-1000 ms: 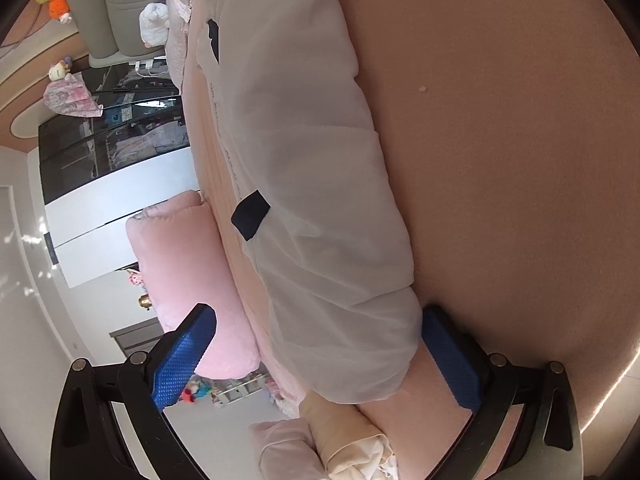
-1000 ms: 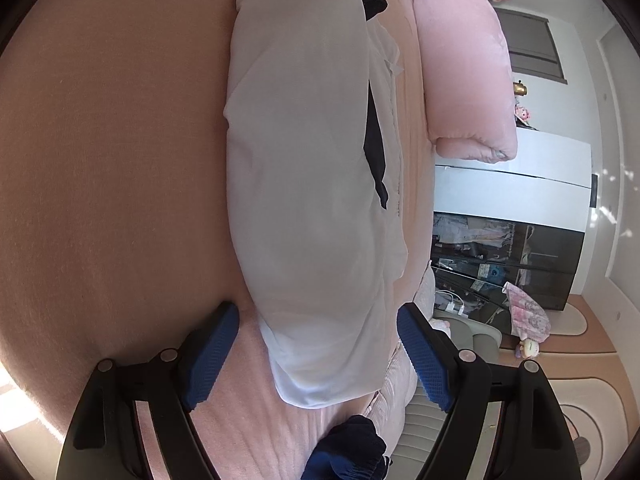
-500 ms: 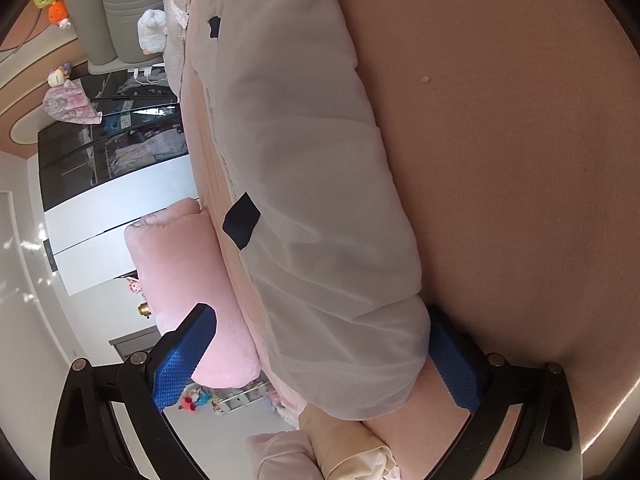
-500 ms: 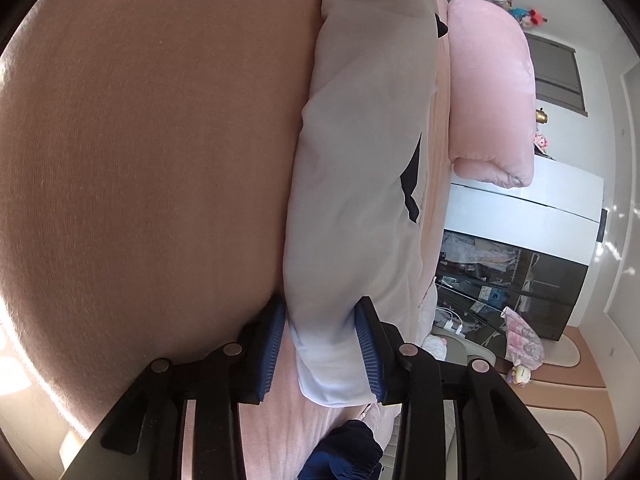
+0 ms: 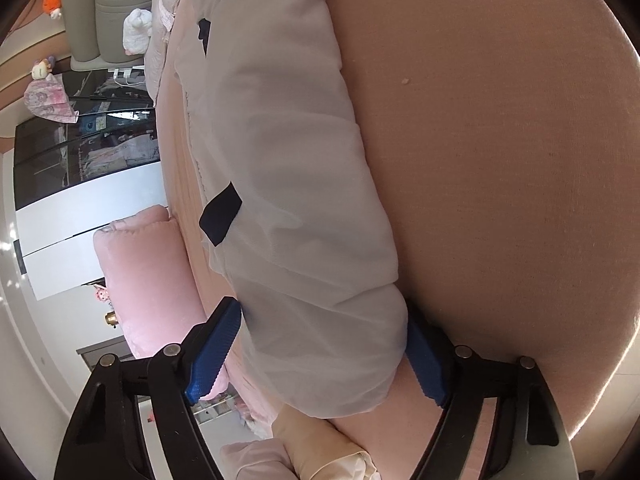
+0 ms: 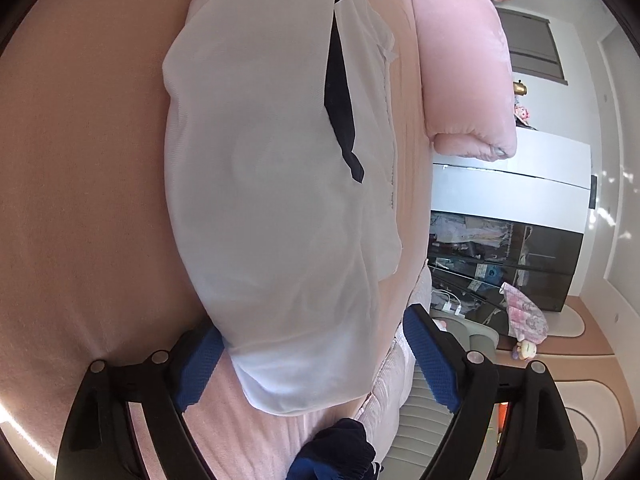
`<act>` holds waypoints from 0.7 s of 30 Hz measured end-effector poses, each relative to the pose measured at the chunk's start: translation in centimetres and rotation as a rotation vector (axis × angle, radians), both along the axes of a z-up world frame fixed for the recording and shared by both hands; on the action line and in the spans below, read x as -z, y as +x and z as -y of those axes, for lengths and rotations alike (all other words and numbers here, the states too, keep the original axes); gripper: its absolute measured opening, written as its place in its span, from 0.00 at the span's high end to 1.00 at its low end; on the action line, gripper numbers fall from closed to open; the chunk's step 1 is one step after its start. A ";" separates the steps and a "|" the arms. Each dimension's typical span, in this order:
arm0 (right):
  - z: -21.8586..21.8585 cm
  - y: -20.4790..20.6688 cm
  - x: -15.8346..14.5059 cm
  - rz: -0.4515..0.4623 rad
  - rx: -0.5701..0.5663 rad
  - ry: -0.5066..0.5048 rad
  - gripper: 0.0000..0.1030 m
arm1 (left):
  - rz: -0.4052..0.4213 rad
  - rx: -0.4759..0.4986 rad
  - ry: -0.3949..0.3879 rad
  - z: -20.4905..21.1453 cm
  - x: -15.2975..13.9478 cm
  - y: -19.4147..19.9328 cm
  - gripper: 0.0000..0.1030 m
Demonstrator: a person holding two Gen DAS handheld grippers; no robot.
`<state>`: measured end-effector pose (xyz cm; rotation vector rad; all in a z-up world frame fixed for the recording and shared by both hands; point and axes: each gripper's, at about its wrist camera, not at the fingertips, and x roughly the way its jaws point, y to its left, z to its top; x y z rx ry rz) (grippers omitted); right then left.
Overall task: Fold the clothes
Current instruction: 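Close the right gripper on the folded edge while the left gripper closes beside it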
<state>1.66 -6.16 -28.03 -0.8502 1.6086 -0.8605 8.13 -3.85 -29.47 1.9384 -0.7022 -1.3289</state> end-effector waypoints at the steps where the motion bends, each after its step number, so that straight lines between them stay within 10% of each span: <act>1: -0.2 -0.1 0.3 -0.010 -0.006 0.011 0.22 | -0.010 -0.009 0.003 0.3 -0.1 -0.1 0.27; 7: -1.5 -0.7 1.8 -0.054 -0.029 0.059 0.60 | -0.051 -0.008 0.025 2.2 -0.9 -0.3 0.29; 21: -1.0 -1.3 0.6 -0.017 -0.051 0.110 0.66 | -0.253 -0.176 0.189 5.1 -3.5 -0.2 0.57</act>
